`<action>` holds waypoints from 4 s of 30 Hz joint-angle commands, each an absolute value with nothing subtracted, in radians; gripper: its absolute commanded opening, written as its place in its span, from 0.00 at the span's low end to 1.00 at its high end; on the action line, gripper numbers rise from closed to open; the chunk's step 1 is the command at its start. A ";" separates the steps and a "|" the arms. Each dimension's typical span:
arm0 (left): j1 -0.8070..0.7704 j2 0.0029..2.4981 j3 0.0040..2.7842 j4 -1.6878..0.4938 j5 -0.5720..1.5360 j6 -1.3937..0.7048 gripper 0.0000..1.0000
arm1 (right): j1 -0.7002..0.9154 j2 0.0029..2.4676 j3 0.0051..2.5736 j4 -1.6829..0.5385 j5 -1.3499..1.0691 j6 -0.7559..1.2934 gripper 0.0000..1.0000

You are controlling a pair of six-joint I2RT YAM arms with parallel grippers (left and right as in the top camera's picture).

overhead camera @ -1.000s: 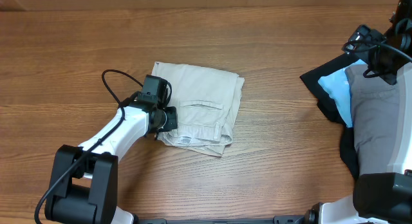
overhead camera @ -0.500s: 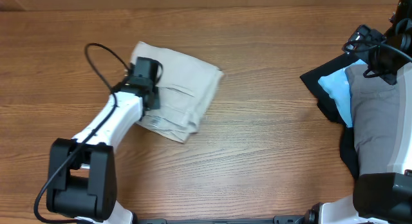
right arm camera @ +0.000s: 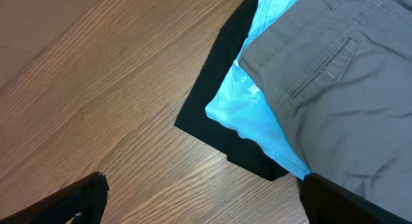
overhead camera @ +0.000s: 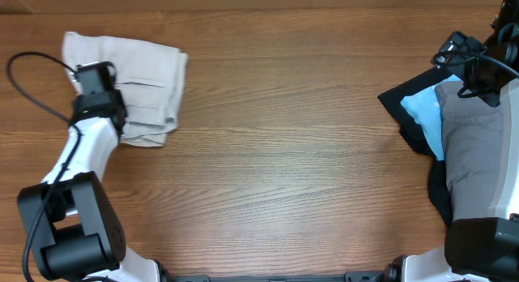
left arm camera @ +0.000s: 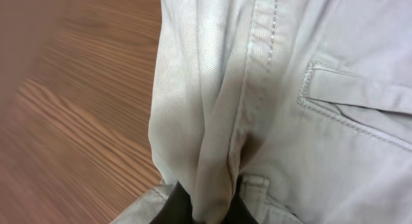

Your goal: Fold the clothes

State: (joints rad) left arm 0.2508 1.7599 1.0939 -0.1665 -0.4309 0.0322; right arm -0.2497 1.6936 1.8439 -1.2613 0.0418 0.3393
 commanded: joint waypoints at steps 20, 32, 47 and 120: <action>0.397 1.868 1.148 0.143 -0.635 0.229 1.00 | -0.252 1.691 1.847 -1.259 0.051 0.340 1.00; 0.329 1.654 1.169 -0.250 -0.109 -0.211 0.04 | -0.252 1.691 1.847 -1.259 0.051 0.340 1.00; 0.330 1.907 1.158 -0.313 0.131 -0.291 0.04 | -0.252 1.691 1.847 -1.259 0.051 0.340 1.00; 0.542 1.909 1.325 -0.680 -0.302 -0.381 0.04 | -0.252 1.691 1.847 -1.259 0.051 0.340 1.00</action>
